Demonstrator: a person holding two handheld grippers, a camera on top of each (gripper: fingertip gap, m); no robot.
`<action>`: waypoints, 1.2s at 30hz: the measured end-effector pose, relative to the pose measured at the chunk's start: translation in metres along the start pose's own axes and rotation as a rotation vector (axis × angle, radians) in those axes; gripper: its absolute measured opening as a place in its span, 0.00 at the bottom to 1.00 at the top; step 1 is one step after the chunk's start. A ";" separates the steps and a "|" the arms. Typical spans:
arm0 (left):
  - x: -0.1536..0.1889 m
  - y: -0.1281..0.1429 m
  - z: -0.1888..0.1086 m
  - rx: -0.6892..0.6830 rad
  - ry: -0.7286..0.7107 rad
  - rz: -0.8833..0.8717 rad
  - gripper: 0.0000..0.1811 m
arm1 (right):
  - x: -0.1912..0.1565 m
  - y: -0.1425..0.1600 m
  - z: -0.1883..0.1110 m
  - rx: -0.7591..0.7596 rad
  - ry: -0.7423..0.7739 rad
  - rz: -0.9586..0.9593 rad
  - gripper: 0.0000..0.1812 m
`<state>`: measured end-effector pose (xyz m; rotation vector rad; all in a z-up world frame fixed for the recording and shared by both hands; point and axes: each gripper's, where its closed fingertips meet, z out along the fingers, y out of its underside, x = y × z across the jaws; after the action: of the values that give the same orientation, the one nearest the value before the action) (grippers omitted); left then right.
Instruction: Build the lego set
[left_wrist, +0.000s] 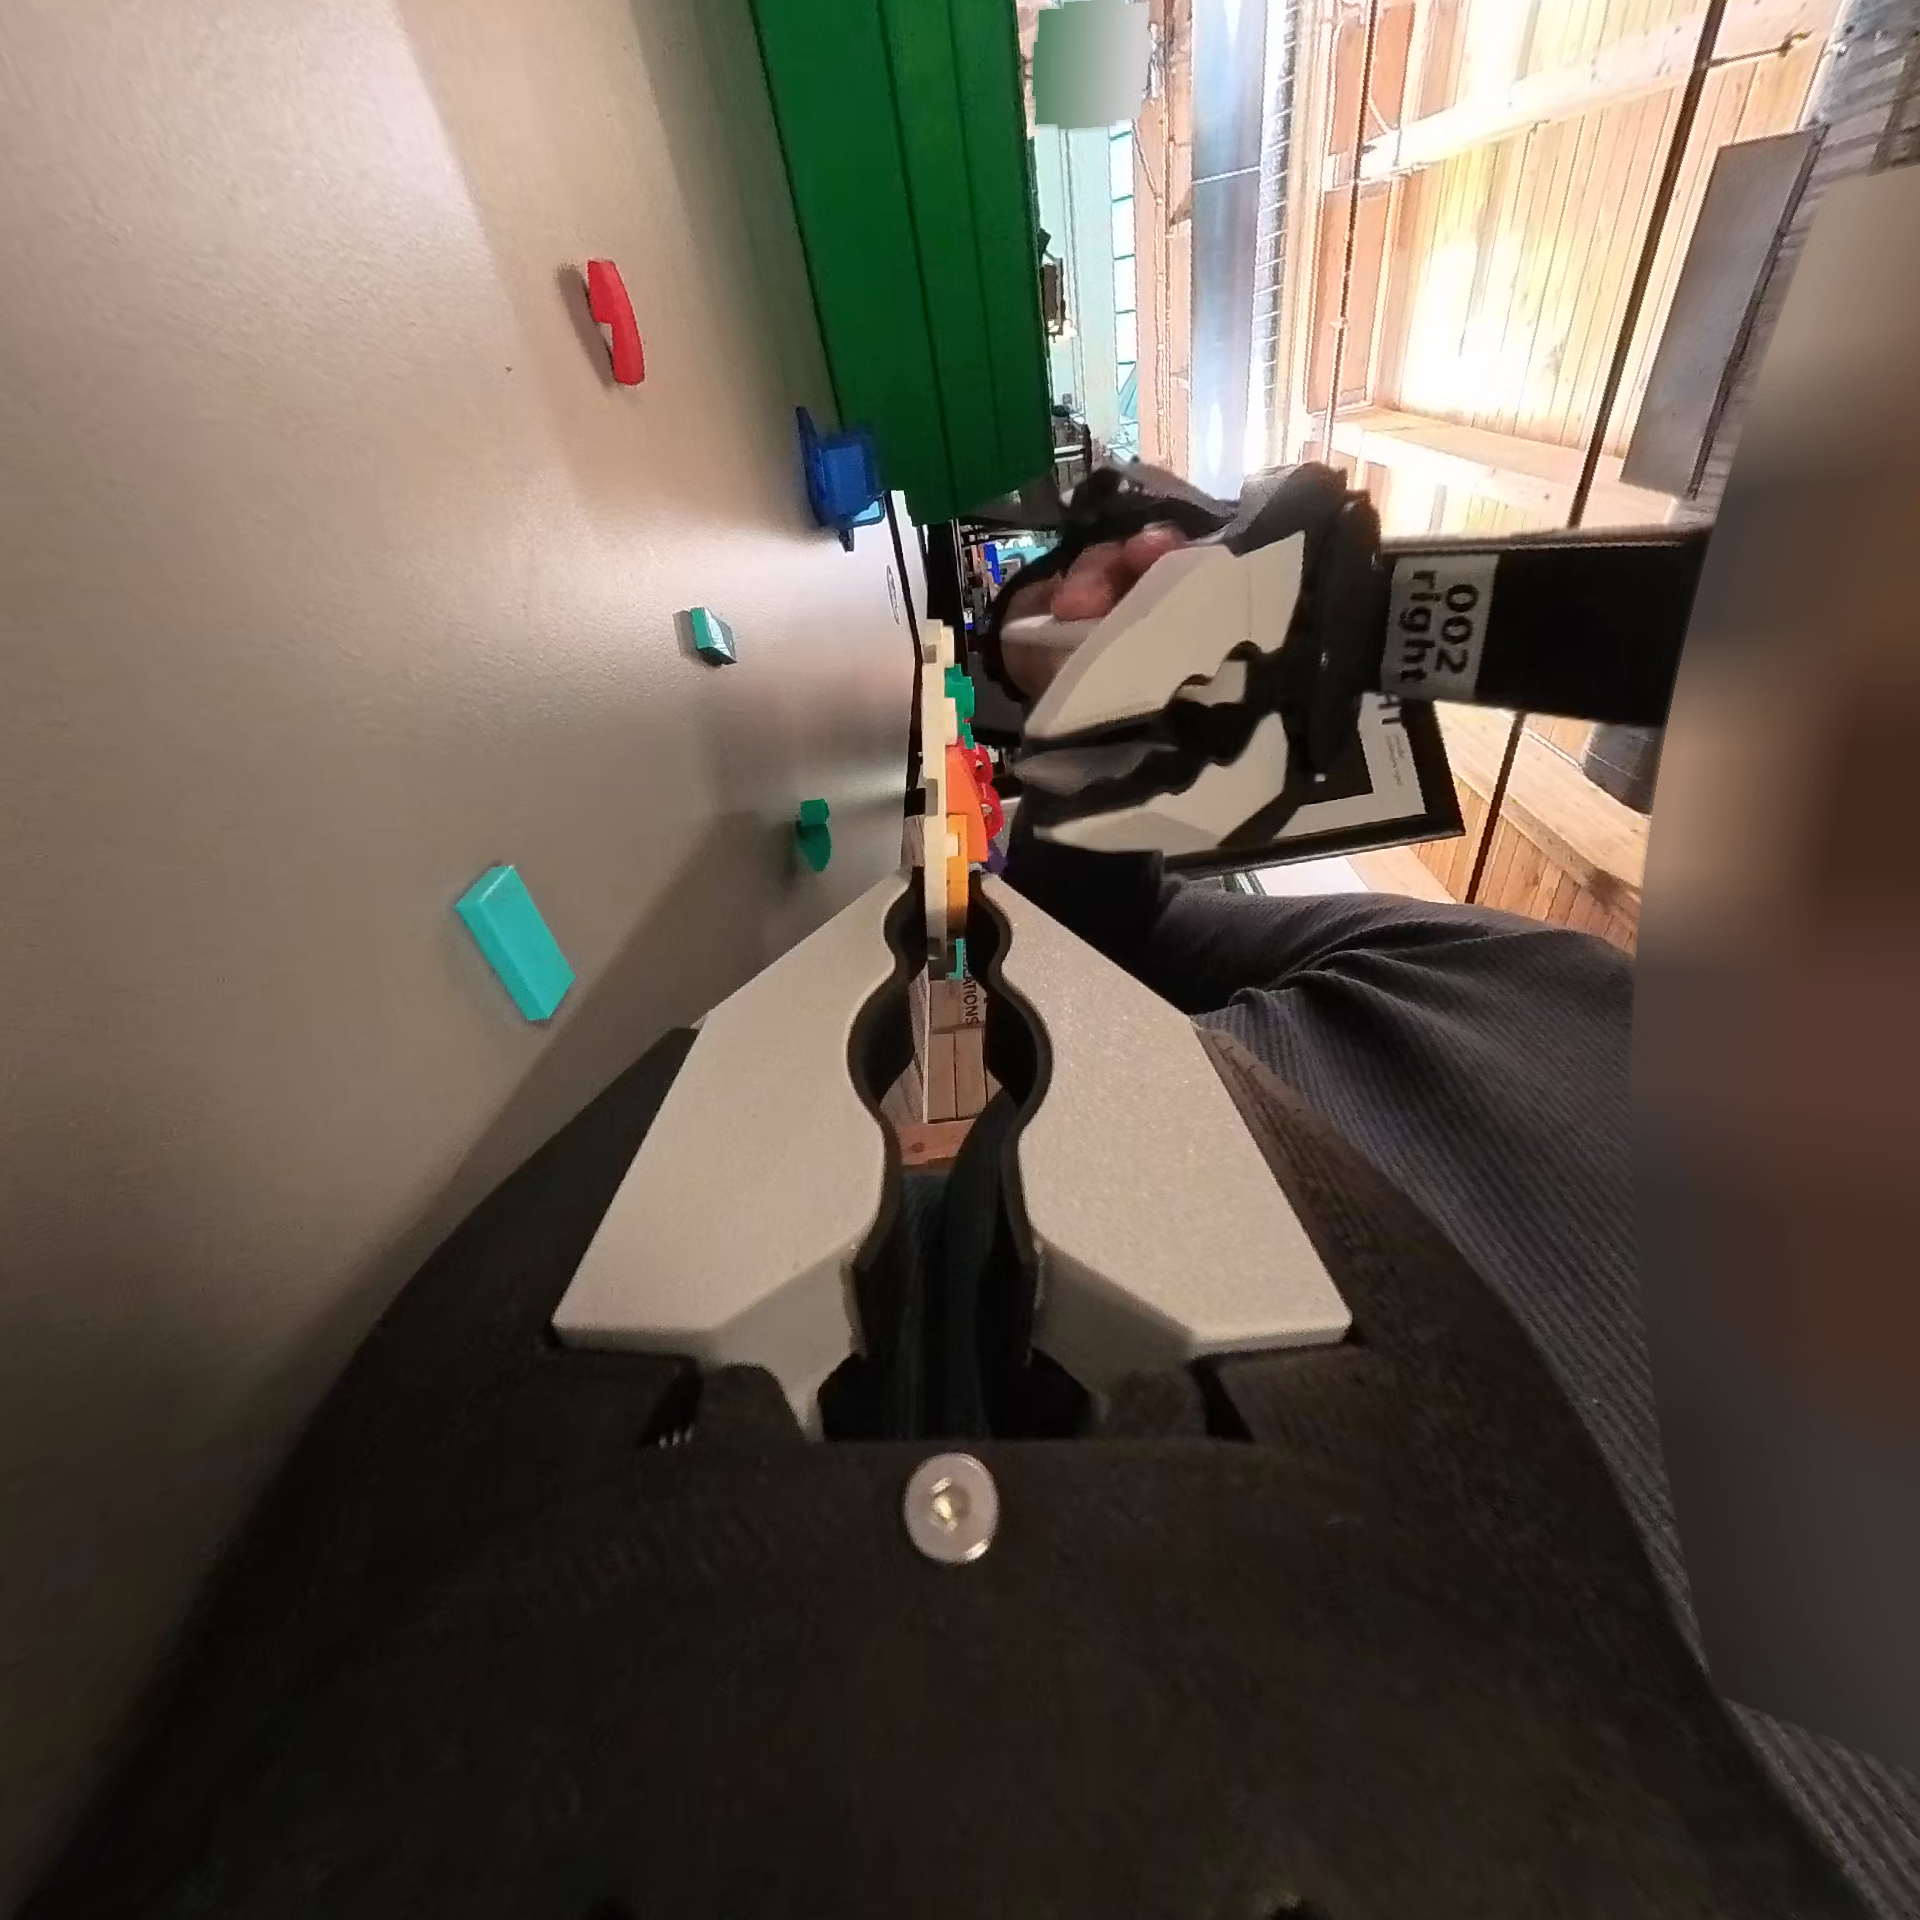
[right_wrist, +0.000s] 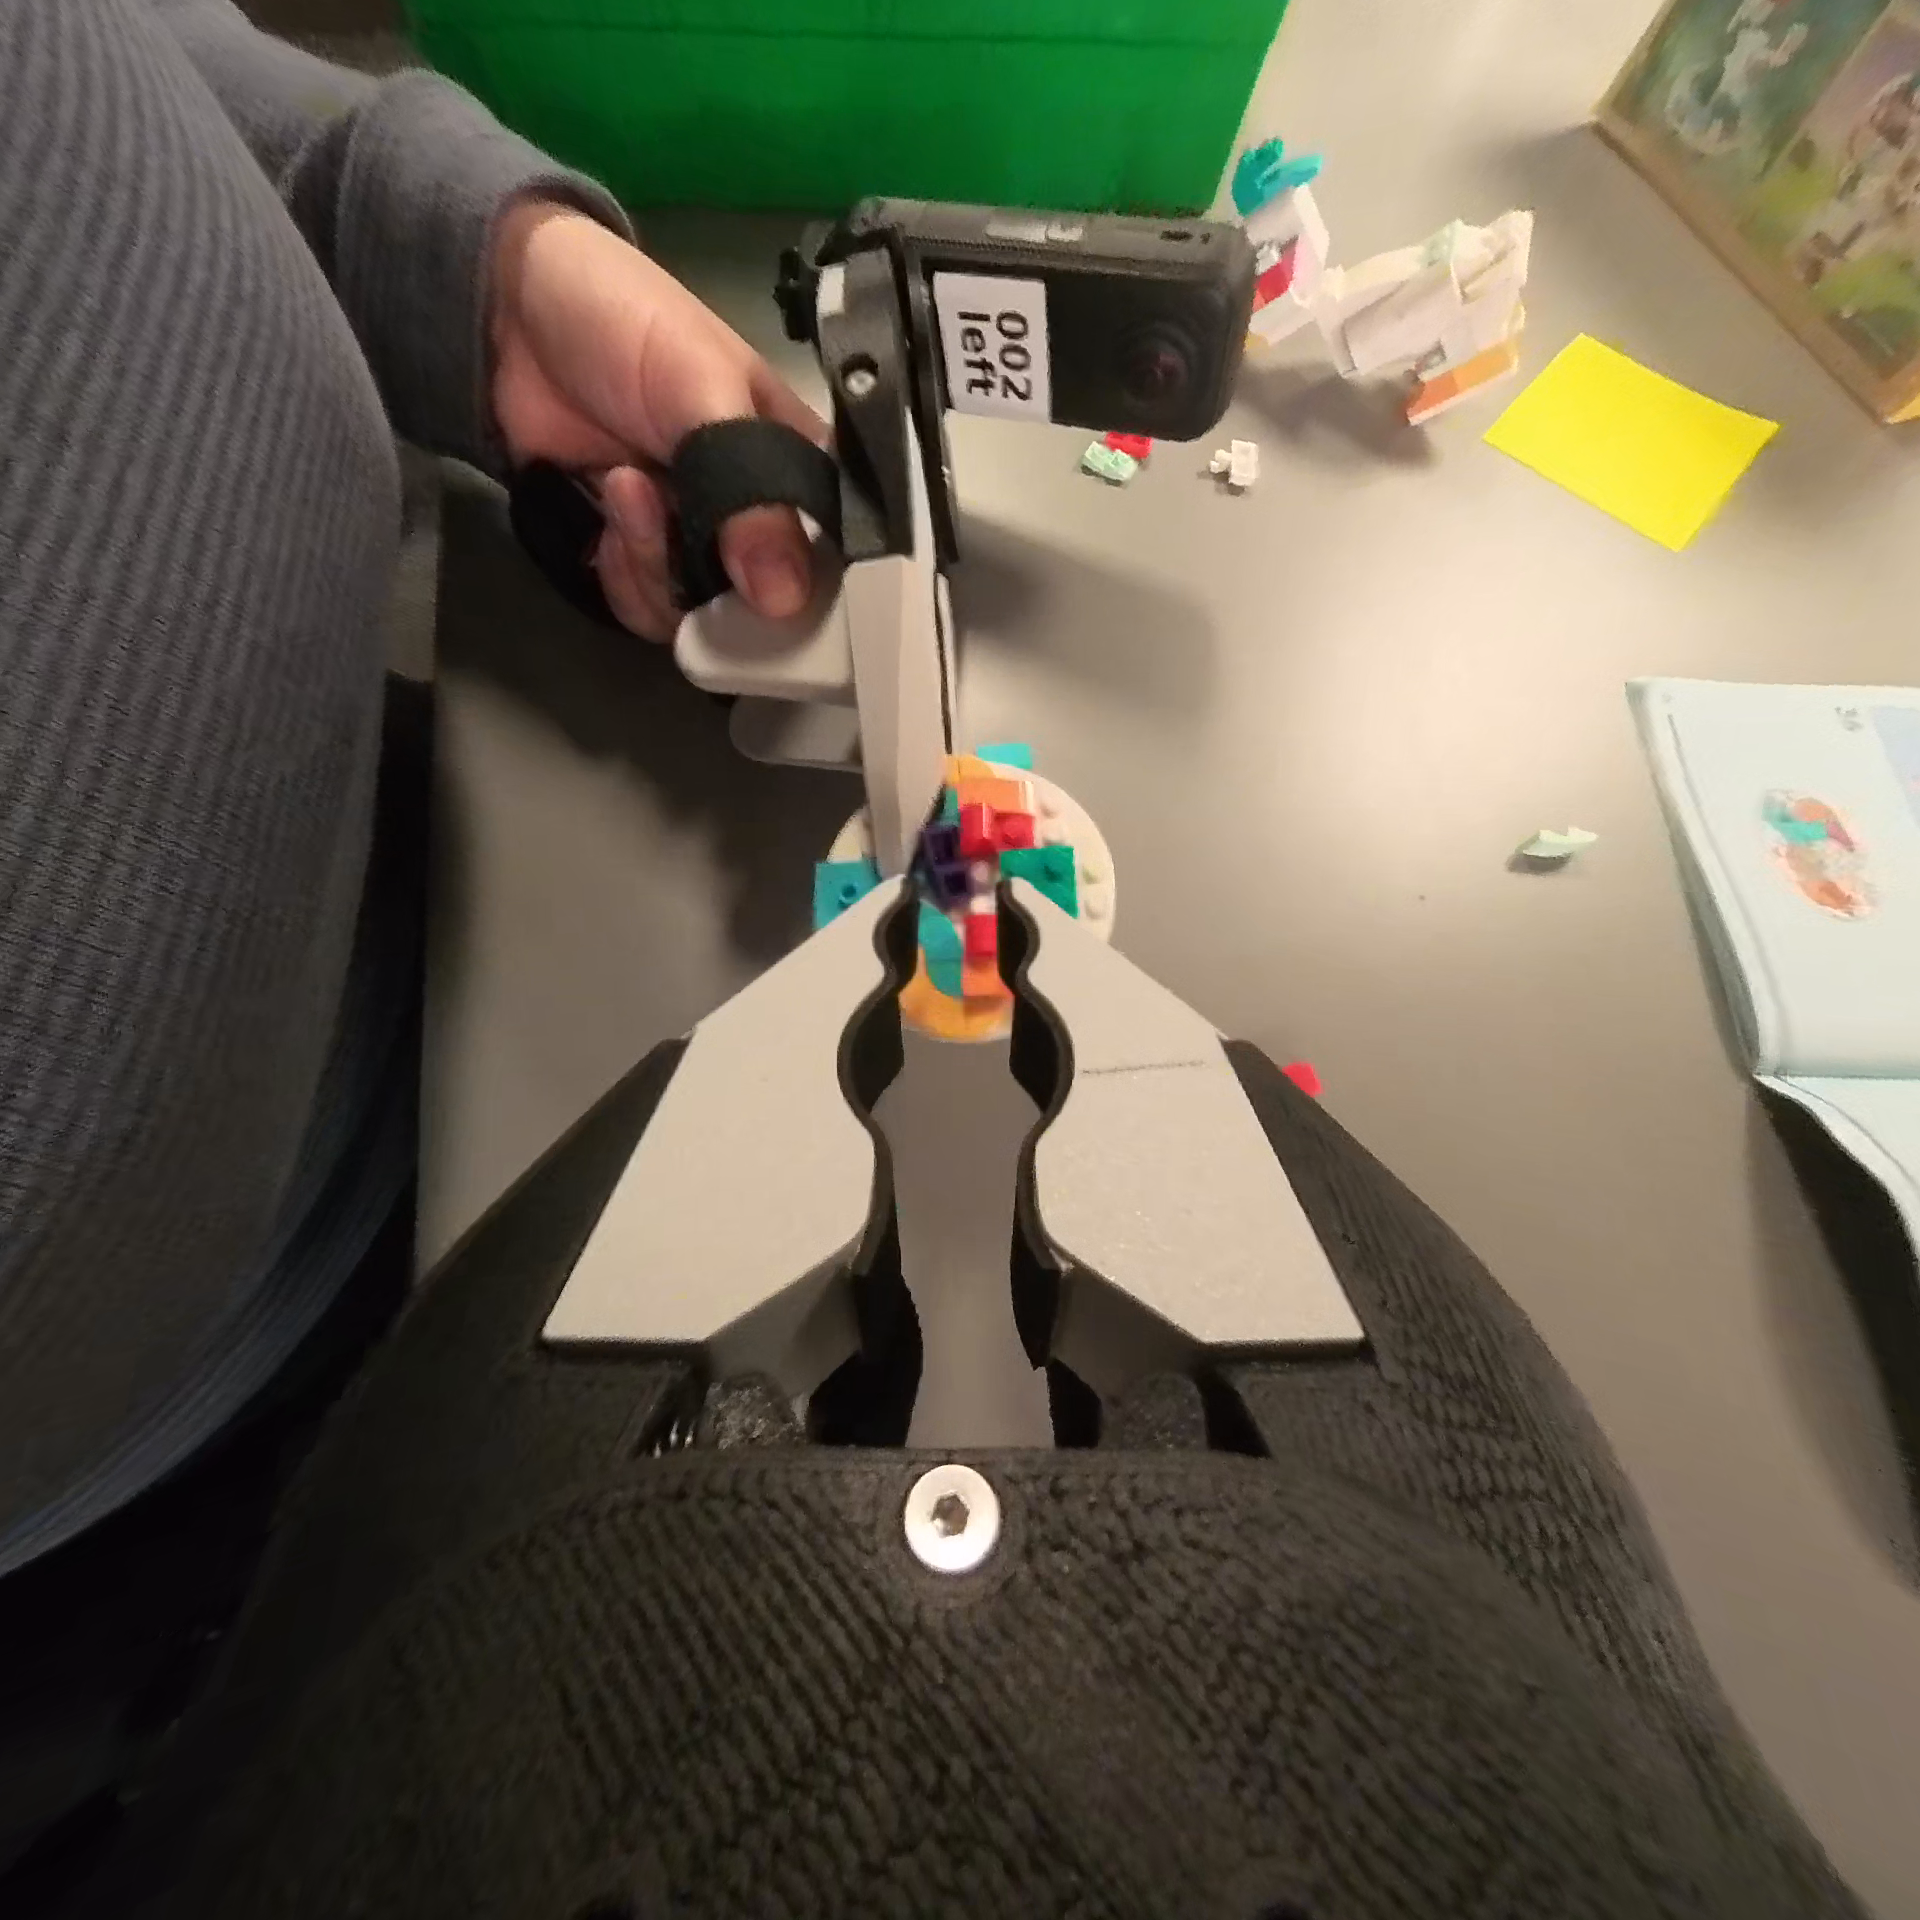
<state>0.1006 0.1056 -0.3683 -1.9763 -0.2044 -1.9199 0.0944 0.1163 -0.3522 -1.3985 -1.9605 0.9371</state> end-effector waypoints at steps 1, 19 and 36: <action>0.000 0.000 0.000 -0.001 0.000 0.001 0.03 | -0.003 -0.002 0.002 0.003 -0.027 0.019 0.07; 0.001 0.004 0.002 -0.027 0.002 0.014 0.03 | 0.017 0.004 -0.009 -0.042 -0.088 0.233 0.01; 0.002 0.005 0.002 -0.035 0.008 0.014 0.03 | 0.019 0.127 -0.070 -0.876 -0.123 -0.692 0.01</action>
<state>0.1043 0.1011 -0.3674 -1.9866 -0.1556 -1.9346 0.2142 0.1777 -0.4102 -0.8787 -2.8232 -0.2012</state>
